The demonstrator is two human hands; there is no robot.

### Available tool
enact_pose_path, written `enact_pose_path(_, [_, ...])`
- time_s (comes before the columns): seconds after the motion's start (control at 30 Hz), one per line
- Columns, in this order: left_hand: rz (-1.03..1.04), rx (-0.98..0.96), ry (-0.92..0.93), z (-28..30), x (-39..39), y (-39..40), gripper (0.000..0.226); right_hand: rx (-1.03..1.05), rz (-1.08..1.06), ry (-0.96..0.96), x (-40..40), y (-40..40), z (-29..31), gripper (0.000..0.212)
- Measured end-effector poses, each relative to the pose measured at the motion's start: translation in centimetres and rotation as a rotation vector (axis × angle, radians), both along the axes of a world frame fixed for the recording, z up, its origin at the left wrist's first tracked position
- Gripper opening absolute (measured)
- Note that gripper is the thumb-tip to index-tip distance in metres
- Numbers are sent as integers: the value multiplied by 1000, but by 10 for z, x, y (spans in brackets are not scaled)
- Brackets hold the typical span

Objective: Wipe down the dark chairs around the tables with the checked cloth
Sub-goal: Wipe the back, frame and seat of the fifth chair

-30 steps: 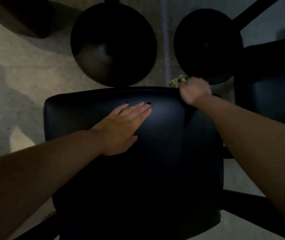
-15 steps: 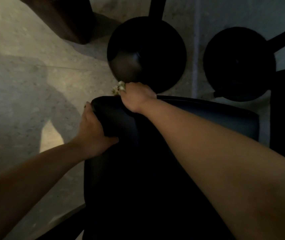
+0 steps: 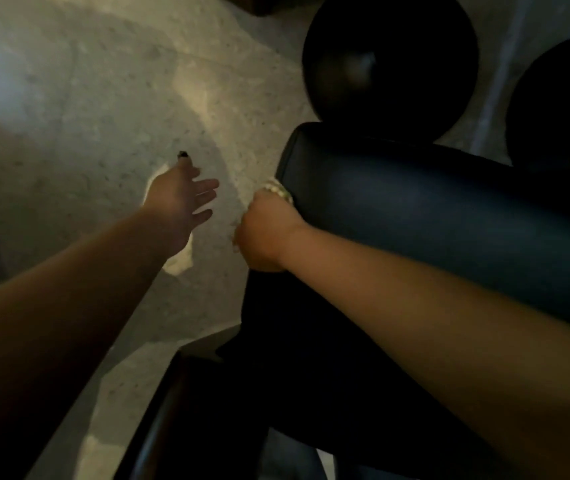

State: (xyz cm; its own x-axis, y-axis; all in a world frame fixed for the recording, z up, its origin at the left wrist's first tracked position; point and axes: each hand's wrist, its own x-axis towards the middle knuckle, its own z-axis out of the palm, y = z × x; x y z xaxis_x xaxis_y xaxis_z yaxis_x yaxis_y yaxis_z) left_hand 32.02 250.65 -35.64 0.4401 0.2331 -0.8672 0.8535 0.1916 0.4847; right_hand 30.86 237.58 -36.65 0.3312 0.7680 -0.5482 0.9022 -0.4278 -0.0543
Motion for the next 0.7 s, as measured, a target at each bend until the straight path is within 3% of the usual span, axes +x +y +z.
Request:
enact_pose_path(0.1, [-59,-4,-7,6,-6,2,55,-2,102,101,-31,7,-7,40])
enact_pose_path(0.3, [-102,-16,4,8,-11,-10,50,136,93,438,-61,0,-9,47])
enact_pose_path(0.37, [-105,-13,-4,10,-12,-18,49,188,-20,543,-58,-8,3,47])
enact_pose_path(0.47, [-97,-22,-31,12,-7,-30,48,352,-401,703,-28,-31,23,25])
enact_pose_path(0.53, [-62,-29,-65,10,-2,-34,44,650,-777,607,-2,-52,37,23])
enact_pose_path(0.63, [0,-25,-100,11,4,-39,41,1267,-1375,212,33,-86,37,44])
enact_pose_path(0.7, [-6,-38,-115,13,6,-43,43,1369,-1426,-104,46,-103,31,43])
